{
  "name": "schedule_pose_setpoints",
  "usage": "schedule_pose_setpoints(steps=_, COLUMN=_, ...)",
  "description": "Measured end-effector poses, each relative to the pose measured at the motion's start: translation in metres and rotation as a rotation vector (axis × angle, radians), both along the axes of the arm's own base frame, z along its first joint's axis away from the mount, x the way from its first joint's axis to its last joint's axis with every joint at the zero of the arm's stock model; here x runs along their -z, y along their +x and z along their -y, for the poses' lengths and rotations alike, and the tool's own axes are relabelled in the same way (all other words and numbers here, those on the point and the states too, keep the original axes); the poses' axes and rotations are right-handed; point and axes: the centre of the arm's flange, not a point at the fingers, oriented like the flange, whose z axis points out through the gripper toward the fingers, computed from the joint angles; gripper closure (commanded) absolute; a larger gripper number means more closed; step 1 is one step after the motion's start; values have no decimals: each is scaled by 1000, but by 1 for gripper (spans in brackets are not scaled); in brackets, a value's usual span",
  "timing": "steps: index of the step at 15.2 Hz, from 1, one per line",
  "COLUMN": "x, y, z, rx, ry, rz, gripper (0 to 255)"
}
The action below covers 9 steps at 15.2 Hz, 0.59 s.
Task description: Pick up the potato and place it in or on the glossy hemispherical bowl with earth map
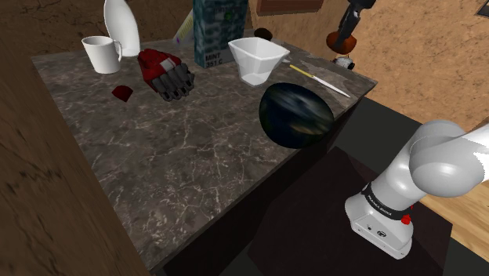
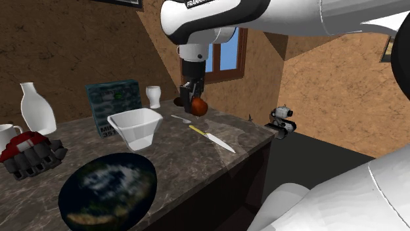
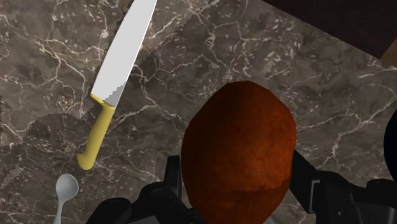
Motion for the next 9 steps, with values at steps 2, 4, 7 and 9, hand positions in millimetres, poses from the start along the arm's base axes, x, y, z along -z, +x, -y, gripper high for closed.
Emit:
schedule_pose_setpoints(steps=2, x=-10, y=0, z=1, rx=0, ry=0, rz=0, gripper=255)
schedule_pose_setpoints(steps=4, x=-21, y=0, z=-1, rx=0, ry=0, rz=0, gripper=255)
schedule_pose_setpoints(steps=7, x=-38, y=0, z=-1, rx=0, ry=0, rz=0, gripper=255)
schedule_pose_setpoints(steps=9, x=-41, y=-1, z=-16, rx=-1, ry=0, rz=0, gripper=255)
